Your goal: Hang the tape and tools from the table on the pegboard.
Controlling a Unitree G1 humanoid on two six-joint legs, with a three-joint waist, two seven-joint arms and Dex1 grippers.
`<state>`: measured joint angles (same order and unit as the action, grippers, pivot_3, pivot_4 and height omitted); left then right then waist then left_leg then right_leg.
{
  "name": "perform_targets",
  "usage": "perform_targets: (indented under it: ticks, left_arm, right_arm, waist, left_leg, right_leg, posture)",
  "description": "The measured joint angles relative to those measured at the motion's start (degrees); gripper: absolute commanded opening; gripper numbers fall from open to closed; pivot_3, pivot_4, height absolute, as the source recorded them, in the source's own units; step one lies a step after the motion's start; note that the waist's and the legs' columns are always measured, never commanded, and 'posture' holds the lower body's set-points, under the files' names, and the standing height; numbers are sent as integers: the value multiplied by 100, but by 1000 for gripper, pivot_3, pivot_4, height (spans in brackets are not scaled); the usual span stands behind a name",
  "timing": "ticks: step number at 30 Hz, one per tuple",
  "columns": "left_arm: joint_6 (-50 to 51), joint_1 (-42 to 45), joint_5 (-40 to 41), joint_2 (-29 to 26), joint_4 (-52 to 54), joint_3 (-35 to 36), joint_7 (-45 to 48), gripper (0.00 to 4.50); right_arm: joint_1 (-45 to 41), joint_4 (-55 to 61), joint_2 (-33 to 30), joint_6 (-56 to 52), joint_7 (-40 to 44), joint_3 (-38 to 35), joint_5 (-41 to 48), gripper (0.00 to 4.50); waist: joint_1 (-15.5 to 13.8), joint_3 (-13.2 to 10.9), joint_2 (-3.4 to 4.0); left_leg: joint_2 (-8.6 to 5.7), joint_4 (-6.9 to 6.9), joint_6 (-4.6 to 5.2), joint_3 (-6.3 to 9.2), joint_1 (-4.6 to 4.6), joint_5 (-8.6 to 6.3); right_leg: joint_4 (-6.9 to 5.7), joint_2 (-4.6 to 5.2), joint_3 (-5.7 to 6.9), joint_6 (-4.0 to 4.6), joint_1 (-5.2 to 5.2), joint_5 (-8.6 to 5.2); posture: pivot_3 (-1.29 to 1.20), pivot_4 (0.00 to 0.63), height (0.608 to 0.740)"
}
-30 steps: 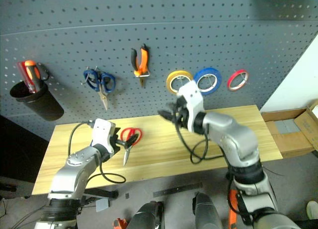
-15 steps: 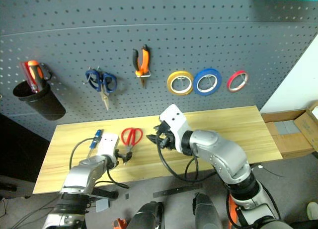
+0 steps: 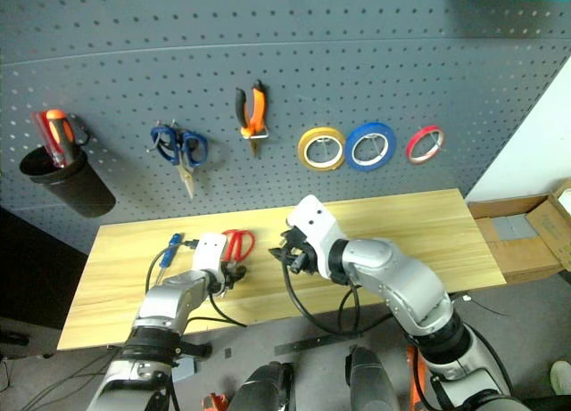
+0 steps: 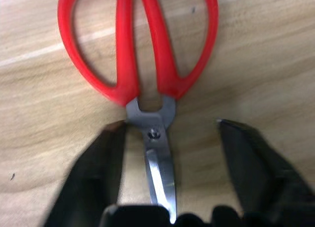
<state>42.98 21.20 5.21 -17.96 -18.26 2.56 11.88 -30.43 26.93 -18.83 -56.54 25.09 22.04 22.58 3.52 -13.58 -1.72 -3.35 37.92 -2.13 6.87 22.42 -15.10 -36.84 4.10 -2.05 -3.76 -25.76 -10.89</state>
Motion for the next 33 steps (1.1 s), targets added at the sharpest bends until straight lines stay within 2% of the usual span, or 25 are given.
perform_targets:
  ticks: [4, 5, 14, 18, 23, 29, 33]
  left_arm:
    - [-128, -27, 1, 13, -39, 41, -9, 451]
    - [-172, -36, 2, 17, -32, 50, -11, 218]
    - [-331, -594, 140, 133, 532, 348, -64, 223]
    - [-626, -1089, 166, 110, 1457, 336, 57, 223]
    - [-1589, -1846, 172, -157, 2818, 398, 434, 223]
    - [-2329, -2636, 289, -344, 4044, 742, 741, 223]
    - [-2530, -2751, 381, -345, 4340, 1101, 731, 223]
  right_arm:
    - [1, 0, -202, 4, 122, -15, -13, 1658]
    - [1, 0, -255, 12, 156, -16, -26, 1658]
    - [8, 0, -516, 123, 382, -90, -113, 1658]
    - [64, 142, -746, 322, 512, -132, -134, 1658]
    - [308, 407, -1199, 851, 752, -347, -305, 1658]
    - [433, 579, -1303, 967, 1063, -1107, 98, 1658]
    - [-26, 746, -1236, 971, 1262, -1619, 626, 1658]
  waist:
    - [23, 0, 0]
    - [27, 0, 0]
    - [77, 0, -1]
    - [76, 0, -1]
    - [73, 1, -1]
    - [68, 1, -1]
    - [61, 3, -2]
  left_leg:
    - [0, 0, 0, -10, 0, 0]
    - [1, 0, 0, -11, 0, 0]
    - [2, 0, 0, -17, 2, 0]
    - [2, -2, -1, -18, 6, -1]
    - [6, -5, -1, -31, 6, -3]
    - [11, -3, 8, -43, 7, -8]
    - [11, 0, 11, -41, 3, -8]
  right_leg:
    - [0, 0, 0, 0, 0, 0]
    - [0, 0, 0, -1, 1, 0]
    - [5, 1, -5, -1, 0, 0]
    - [11, 2, -5, -1, -1, 0]
    - [22, 2, -11, -2, 0, -1]
    - [33, 0, -16, -13, 2, -7]
    - [37, -1, -11, -20, 12, -6]
  posture:
    - [-125, 244, 740]
    - [-126, 241, 740]
    - [-122, 224, 740]
    - [-121, 219, 740]
    - [-112, 212, 740]
    - [-92, 199, 740]
    - [-86, 187, 740]
